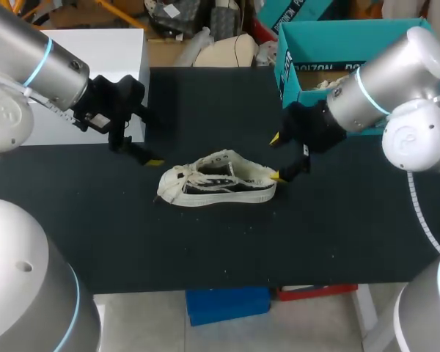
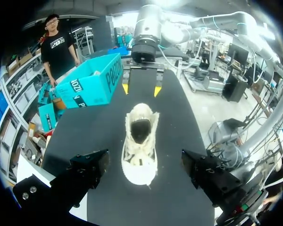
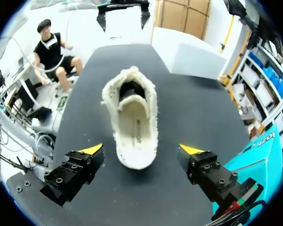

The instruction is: Take the shoe out of the shoebox, open the shoe tongue, remove and reinsert the insole, then place the shoe into the shoebox

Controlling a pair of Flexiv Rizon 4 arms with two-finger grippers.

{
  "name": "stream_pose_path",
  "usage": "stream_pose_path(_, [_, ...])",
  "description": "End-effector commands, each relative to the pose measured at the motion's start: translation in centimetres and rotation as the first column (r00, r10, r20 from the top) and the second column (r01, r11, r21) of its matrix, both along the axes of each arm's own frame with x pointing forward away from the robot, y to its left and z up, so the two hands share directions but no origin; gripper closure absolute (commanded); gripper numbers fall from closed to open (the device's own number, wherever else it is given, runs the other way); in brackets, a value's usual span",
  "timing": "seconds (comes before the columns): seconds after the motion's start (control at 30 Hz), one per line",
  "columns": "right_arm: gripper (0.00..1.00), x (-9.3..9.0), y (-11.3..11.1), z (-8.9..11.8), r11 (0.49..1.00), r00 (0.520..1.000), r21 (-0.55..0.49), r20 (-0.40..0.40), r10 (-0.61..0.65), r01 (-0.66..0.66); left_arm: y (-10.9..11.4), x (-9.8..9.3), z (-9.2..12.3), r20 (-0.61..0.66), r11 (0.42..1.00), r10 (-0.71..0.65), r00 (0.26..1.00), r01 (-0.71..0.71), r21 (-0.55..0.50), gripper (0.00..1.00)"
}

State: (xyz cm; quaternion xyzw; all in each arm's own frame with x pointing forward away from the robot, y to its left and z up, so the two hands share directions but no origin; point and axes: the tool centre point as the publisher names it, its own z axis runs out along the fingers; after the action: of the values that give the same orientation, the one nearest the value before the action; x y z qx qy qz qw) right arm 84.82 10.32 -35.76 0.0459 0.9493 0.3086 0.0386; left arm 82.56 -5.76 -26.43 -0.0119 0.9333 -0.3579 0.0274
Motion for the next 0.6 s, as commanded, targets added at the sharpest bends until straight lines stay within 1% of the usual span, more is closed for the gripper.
stream_pose_path(0.03, [0.00, 0.0, 0.0, -1.4, 0.998, 1.000, 0.064, 0.007, -0.006, 0.006, 0.0, 0.0, -0.1, 0.005, 1.000, 0.001, 1.000, -0.001, -0.002, 0.00])
stream_pose_path(0.23, [0.00, 0.0, 0.2, -2.4, 0.994, 1.000, 0.105, -0.002, -0.014, 0.015, 0.0, 0.0, -0.1, 0.005, 1.000, 0.001, 1.000, -0.001, -0.002, 0.00])
stream_pose_path(0.33, [0.00, 0.0, 0.3, -2.7, 0.988, 1.000, 0.155, 0.003, -0.023, 0.022, 0.0, 0.0, -0.1, 0.005, 1.000, 0.001, 1.000, -0.001, -0.002, 0.00])
stream_pose_path(0.6, [0.00, 0.0, 0.6, -3.6, 0.985, 1.000, 0.170, -0.010, -0.017, 0.019, 0.0, 0.0, -0.1, 0.005, 1.000, 0.001, 1.000, -0.001, -0.002, 0.00])
